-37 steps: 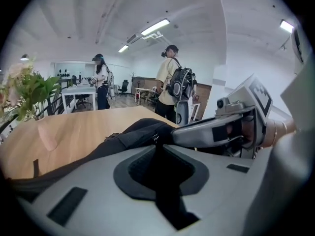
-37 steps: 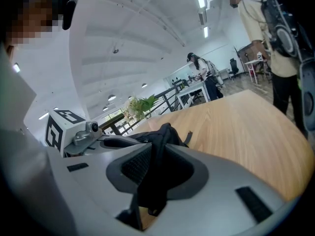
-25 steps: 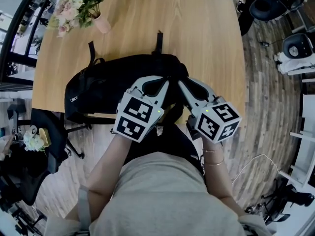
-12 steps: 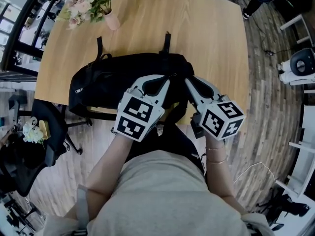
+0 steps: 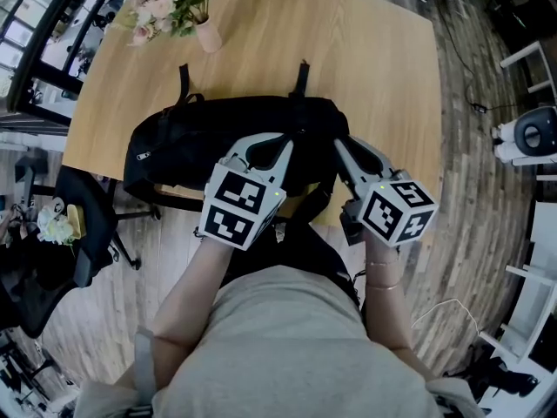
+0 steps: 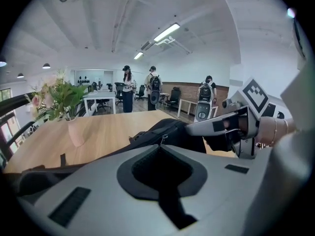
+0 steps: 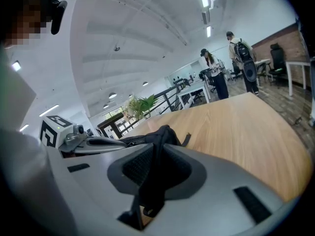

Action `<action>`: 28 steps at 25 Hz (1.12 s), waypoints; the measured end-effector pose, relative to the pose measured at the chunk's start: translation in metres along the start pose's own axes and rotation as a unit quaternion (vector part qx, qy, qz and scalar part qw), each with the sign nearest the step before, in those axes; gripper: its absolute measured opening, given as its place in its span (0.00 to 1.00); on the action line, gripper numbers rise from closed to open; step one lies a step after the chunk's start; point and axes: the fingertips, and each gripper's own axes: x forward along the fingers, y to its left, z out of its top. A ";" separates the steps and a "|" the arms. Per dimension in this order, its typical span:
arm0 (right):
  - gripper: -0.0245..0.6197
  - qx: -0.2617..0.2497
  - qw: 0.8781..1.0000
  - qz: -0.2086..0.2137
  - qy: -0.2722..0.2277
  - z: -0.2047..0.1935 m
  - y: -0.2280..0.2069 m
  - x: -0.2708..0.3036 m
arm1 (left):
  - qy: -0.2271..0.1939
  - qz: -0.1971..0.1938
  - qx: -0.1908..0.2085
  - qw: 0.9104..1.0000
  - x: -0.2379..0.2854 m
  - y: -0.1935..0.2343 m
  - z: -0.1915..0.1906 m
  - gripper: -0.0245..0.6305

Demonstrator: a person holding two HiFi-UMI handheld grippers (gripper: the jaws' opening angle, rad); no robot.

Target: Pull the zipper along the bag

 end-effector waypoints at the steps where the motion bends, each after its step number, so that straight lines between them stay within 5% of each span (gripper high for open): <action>1: 0.15 0.002 1.000 0.000 0.000 0.000 -0.001 0.000 | 0.001 0.008 -0.003 1.000 -0.003 0.004 -0.001 0.07; 13: 0.15 -0.004 1.000 -0.003 -0.002 0.008 -0.016 0.002 | -0.024 0.086 -0.044 0.995 -0.040 0.041 -0.011 0.07; 28: 0.16 -0.024 1.000 -0.014 -0.008 0.008 -0.016 0.006 | -0.051 0.211 -0.101 0.971 -0.103 0.100 -0.036 0.07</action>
